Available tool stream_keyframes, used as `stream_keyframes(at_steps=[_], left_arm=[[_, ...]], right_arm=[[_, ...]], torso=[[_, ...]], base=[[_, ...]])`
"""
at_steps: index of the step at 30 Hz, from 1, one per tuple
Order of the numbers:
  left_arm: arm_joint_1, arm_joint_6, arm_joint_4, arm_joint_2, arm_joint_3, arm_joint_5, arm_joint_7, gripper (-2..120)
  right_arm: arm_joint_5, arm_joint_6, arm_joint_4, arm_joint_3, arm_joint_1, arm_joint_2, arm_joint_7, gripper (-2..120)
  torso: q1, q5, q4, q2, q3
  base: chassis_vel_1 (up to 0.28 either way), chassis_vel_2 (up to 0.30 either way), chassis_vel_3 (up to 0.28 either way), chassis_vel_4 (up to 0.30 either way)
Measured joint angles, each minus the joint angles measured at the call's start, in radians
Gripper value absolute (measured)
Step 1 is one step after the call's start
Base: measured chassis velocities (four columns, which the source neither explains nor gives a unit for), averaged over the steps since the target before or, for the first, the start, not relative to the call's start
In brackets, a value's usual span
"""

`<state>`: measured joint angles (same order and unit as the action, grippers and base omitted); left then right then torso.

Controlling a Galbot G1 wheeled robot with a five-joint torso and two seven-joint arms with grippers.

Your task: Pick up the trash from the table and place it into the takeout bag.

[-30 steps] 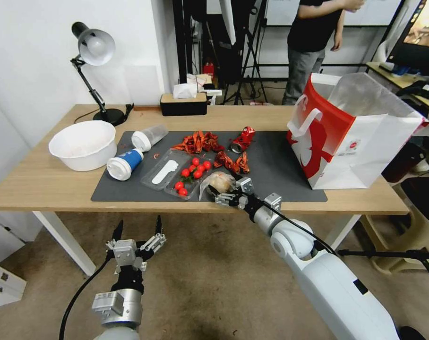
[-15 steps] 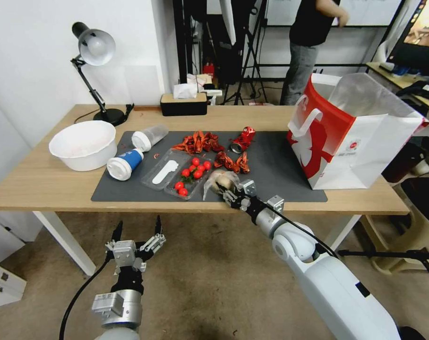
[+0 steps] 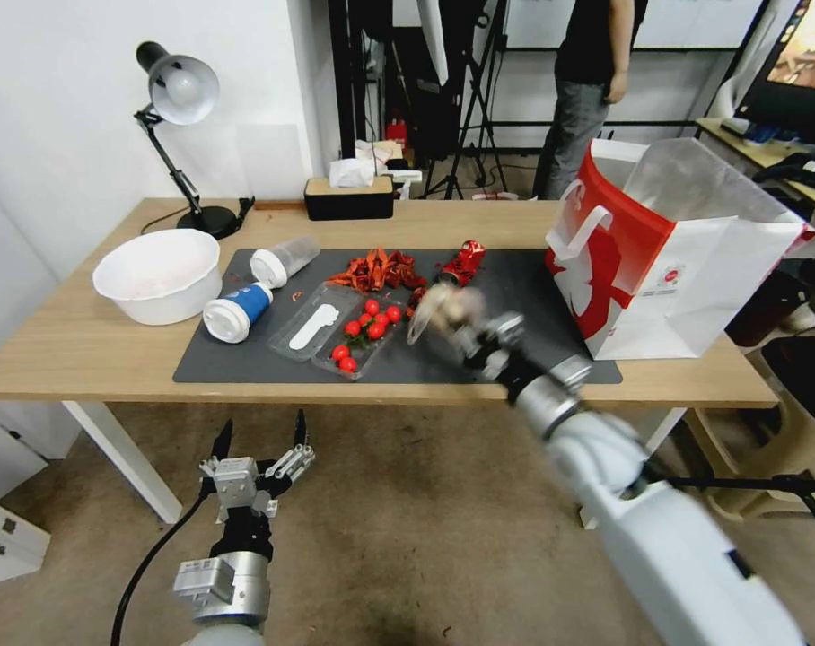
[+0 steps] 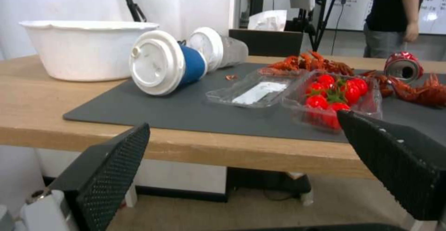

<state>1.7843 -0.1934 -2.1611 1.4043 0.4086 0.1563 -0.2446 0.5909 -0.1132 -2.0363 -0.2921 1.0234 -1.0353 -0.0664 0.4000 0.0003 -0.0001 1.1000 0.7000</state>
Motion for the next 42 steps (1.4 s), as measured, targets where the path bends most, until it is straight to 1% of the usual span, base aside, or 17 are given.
stream_keyframes(at_steps=[6,7,10,11,14,18,20,24,27,28,30,32,35,36,38,39,42], left_arm=[[0.000,-0.003,-0.003,0.000,0.000,-0.001,0.001,100],[0.000,-0.003,-0.003,0.000,0.000,-0.001,0.001,100],[-0.001,-0.003,-0.008,-0.001,-0.002,0.001,0.001,100],[-0.001,-0.003,-0.008,-0.001,-0.002,0.001,0.001,100],[-0.003,-0.002,-0.008,-0.003,-0.002,0.002,0.001,100],[-0.005,-0.001,-0.003,-0.004,-0.003,0.006,0.001,100],[-0.006,-0.001,-0.002,-0.004,-0.004,0.006,0.001,100],[-0.006,0.002,0.002,-0.005,-0.015,0.011,0.001,100],[-0.006,0.003,0.002,-0.004,-0.017,0.012,0.000,100],[-0.006,0.003,0.002,-0.004,-0.017,0.012,0.000,100],[-0.006,0.002,0.001,-0.006,-0.015,0.015,0.000,100],[-0.006,0.002,0.001,-0.007,-0.014,0.015,0.000,100],[-0.006,0.002,-0.008,-0.008,-0.021,0.032,-0.001,100],[-0.006,0.002,-0.008,-0.008,-0.021,0.032,-0.001,100],[-0.007,0.008,-0.021,-0.008,-0.027,0.038,-0.003,100],[-0.007,0.008,-0.021,-0.008,-0.027,0.038,-0.003,100],[-0.009,0.009,-0.026,-0.008,-0.027,0.038,-0.006,100]], right_arm=[[0.156,-0.048,-0.106,-0.104,-0.030,0.119,0.108,5],[0.156,-0.048,-0.106,-0.104,-0.030,0.119,0.108,5],[0.239,-0.142,-0.125,-0.202,-0.070,0.202,0.302,5],[0.239,-0.142,-0.125,-0.202,-0.070,0.202,0.302,5],[0.296,-0.183,-0.084,-0.250,-0.110,0.240,0.407,5],[0.333,-0.210,-0.026,-0.272,-0.152,0.270,0.474,5],[0.335,-0.212,-0.018,-0.273,-0.156,0.273,0.478,5],[0.351,-0.260,0.037,-0.269,-0.180,0.285,0.534,4],[0.368,-0.303,0.042,-0.257,-0.186,0.289,0.583,14],[0.368,-0.303,0.042,-0.257,-0.186,0.289,0.583,14],[0.396,-0.338,0.046,-0.253,-0.193,0.297,0.605,25],[0.401,-0.343,0.048,-0.252,-0.195,0.299,0.607,28],[0.413,-0.352,0.065,-0.249,-0.201,0.311,0.608,46],[0.413,-0.352,0.065,-0.249,-0.201,0.311,0.608,46],[0.413,-0.353,0.068,-0.247,-0.199,0.313,0.605,55],[0.413,-0.353,0.068,-0.247,-0.199,0.313,0.605,55],[0.412,-0.352,0.067,-0.242,-0.194,0.312,0.604,69]], torso=[[0.000,-0.0002,0.0001,0.000,0.000],[0.000,-0.0002,0.0001,0.000,0.000],[0.000,0.0000,0.0000,0.000,0.000],[0.000,0.0000,0.0000,0.000,0.000],[0.000,0.0001,0.0001,0.000,0.000],[0.000,-0.0001,0.0001,0.000,0.000],[0.000,-0.0002,0.0001,0.000,0.000],[0.000,0.0000,0.0001,0.000,0.000],[0.000,-0.0001,0.0001,0.000,0.000],[0.000,-0.0001,0.0001,0.000,0.000],[0.000,-0.0003,0.0001,0.000,0.000],[0.000,-0.0003,0.0001,0.000,0.000],[0.000,-0.0003,0.0001,0.000,0.000],[0.000,-0.0003,0.0001,0.000,0.000],[0.000,-0.0002,0.0001,0.000,0.000],[0.000,-0.0002,0.0001,0.000,0.000],[0.000,-0.0003,0.0001,0.000,0.000]], base=[[0.000,0.000,0.000,0.000],[0.000,0.000,0.000,0.000],[0.000,0.000,0.000,0.000],[0.000,0.000,0.000,0.000],[0.000,0.000,0.000,0.000],[0.000,0.000,0.000,0.000],[0.000,0.000,0.000,0.000],[0.000,0.000,0.000,0.000],[0.000,0.000,0.000,0.000],[0.000,0.000,0.000,0.000],[0.000,0.000,0.000,0.000],[0.000,0.000,0.000,0.000],[0.000,0.000,0.000,0.000],[0.000,0.000,0.000,0.000],[0.000,0.000,0.000,0.000],[0.000,0.000,0.000,0.000],[0.000,0.000,0.000,0.000]])
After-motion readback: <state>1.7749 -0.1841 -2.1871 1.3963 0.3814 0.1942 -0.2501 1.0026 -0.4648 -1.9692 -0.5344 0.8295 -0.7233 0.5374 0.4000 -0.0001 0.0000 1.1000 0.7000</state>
